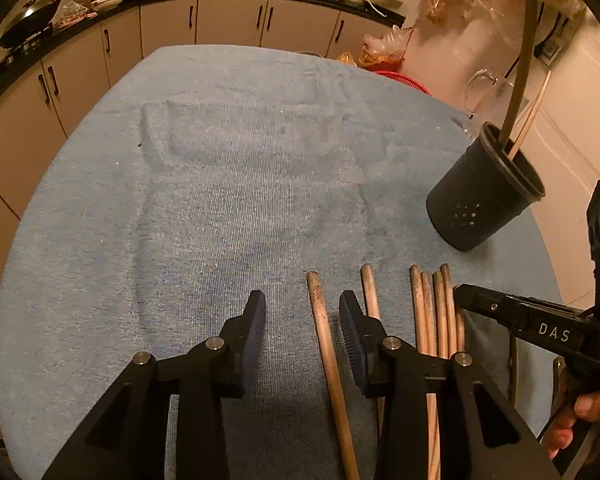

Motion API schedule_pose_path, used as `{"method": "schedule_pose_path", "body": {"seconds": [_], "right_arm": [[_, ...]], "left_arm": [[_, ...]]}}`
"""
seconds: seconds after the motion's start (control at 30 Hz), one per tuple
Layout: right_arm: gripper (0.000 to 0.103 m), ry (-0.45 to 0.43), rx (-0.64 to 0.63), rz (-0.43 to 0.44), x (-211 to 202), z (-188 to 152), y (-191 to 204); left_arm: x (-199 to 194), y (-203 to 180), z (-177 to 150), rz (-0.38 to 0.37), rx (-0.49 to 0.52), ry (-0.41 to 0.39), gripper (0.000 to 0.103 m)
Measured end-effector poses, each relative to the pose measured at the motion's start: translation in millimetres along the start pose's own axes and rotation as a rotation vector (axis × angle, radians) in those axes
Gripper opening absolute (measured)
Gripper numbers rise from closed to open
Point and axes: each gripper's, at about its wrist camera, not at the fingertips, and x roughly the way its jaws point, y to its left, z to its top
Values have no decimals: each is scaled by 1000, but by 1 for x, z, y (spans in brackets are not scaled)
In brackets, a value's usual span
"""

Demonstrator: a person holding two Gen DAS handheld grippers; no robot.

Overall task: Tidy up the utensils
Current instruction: 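Close the right tool on a chopstick while the left tool grasps another chopstick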

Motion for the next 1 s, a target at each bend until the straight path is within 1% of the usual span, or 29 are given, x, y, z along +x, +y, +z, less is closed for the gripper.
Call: {"method": "schedule_pose_path", "body": {"seconds": [0.07,0.2,0.33,0.4,0.47,0.5,0.6,0.7,0.77,0.83,1.0], "right_arm": [[15,-6,-20,-36,3,0,3],[15,-13,-50,-77,7,1,13],[13,-37,-108,-138,12,2,25],[10,-46,-108,-136,13,2,26],[8,-57,-94,-115,11,0,29],[8,-62,-86,-101,8,-2,25],[8,-81,-74,-55,0,-6,20],[8,-112,-72,-11,-17,-10,18],[8,-142,-72,20,-33,-15,17],[8,-169,-72,50,-51,-18,13],[8,-272,-87,112,-100,-30,12]], "left_arm": [[3,-1,0,1,0,4,39],[12,-4,3,10,0,16,39],[19,-10,4,37,19,20,38],[22,-16,6,74,45,26,30],[24,-20,7,109,65,28,10],[26,-20,8,122,71,26,10],[28,-16,12,106,65,29,8],[21,-10,13,51,26,8,6],[9,-7,13,30,9,-30,6],[-9,-7,15,-10,-6,-70,6],[-56,-11,15,-74,-12,-162,6]]}}
